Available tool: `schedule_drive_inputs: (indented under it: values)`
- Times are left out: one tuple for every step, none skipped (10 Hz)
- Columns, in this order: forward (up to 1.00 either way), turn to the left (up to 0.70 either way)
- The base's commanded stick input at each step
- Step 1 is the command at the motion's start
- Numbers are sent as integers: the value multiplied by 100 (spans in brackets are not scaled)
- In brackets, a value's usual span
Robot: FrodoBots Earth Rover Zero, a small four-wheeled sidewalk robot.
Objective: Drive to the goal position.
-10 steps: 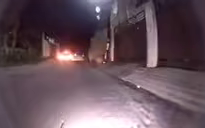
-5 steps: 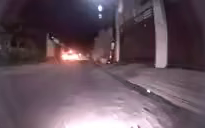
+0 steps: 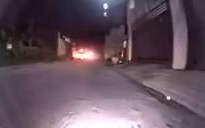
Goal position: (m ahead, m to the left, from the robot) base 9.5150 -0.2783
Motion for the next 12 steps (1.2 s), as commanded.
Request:
schedule_drive_inputs:
  values:
    - [70,25]
    - [70,20]
    - [70,16]
    - [70,11]
    - [70,6]
    - [70,2]
    - [70,0]
    - [70,0]
    - [70,0]
    - [70,-6]
    - [70,-19]
    - [70,-32]
